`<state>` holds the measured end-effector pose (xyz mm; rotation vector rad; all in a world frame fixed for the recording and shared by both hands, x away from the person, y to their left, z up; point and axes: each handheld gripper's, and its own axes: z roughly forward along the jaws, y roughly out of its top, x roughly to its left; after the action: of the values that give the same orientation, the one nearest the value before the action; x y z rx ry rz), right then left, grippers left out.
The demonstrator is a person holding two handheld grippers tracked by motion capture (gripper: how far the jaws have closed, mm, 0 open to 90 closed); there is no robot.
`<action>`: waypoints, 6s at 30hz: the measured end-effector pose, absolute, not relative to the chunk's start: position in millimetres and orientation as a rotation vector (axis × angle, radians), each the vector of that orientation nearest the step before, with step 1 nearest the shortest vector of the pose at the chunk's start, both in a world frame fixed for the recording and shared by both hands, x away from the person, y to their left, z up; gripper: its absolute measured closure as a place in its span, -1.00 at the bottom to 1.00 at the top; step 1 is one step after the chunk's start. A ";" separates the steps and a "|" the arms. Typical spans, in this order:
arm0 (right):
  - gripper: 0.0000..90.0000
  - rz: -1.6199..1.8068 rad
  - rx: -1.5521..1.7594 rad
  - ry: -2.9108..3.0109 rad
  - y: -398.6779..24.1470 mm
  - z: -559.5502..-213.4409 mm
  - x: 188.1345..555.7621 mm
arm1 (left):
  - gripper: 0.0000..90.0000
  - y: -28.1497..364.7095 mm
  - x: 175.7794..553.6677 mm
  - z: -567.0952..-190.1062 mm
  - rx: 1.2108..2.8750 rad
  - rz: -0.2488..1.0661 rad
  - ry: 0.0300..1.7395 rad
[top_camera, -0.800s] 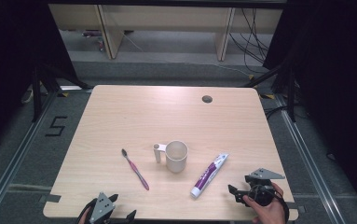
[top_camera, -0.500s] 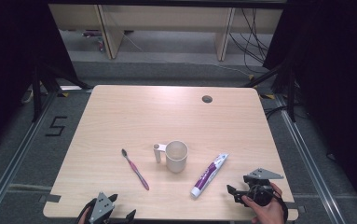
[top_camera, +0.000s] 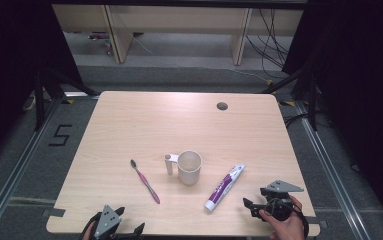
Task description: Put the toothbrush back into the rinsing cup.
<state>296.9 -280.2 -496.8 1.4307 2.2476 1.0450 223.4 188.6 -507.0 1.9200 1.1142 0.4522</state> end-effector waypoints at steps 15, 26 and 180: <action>-0.47 1.060 1.347 2.266 -282.4 -496.9 299.4 | -0.47 177.9 262.4 -499.8 1.908 0.471 1.193; -0.47 1.080 1.372 2.272 -279.9 -495.9 297.8 | -0.37 170.7 290.9 -499.0 1.964 0.472 1.242; -0.44 1.124 1.386 2.240 -291.2 -497.1 302.8 | 0.84 152.3 362.6 -411.5 1.578 0.550 0.910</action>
<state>302.8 -291.2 -497.1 1.3859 2.2396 1.1242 362.6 152.3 -411.5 1.5780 0.9101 0.5496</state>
